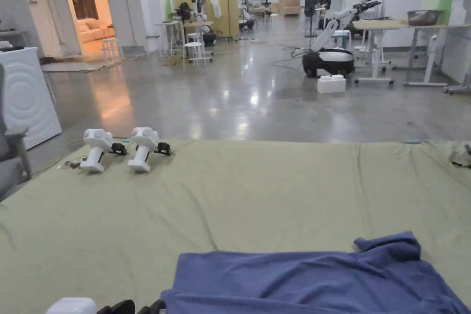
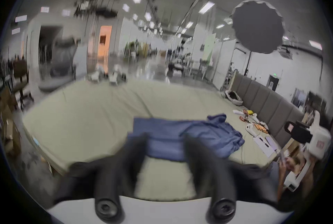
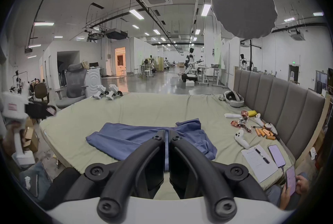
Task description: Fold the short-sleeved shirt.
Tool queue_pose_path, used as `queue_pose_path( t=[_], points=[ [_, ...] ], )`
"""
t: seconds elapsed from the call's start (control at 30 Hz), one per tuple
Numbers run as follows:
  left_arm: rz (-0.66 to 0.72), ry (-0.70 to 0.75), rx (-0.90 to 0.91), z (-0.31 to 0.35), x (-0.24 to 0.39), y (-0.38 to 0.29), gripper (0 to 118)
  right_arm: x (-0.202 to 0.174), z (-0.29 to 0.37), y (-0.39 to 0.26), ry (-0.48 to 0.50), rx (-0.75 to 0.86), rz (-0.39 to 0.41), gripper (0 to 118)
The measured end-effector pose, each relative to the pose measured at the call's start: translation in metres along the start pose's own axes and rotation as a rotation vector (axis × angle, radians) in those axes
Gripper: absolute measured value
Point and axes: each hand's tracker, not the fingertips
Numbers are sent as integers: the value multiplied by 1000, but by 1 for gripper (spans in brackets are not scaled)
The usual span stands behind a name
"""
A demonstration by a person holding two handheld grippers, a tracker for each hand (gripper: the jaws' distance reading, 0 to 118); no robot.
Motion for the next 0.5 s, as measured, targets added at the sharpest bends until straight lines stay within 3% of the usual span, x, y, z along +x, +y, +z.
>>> queue_pose_path(
  t=[0.1, 0.37, 0.5],
  points=[
    [149, -81, -109, -60, -39, -6, 73, -1, -4, -6, 17, -57, -41, 5],
    [172, 179, -372, -232, -92, -19, 72, 27, -11, -34, -63, -222, -87, 5],
    [229, 174, -418, -269, -97, -27, 65, 45, -19, -45, -112, -296, -142, 5]
  ],
)
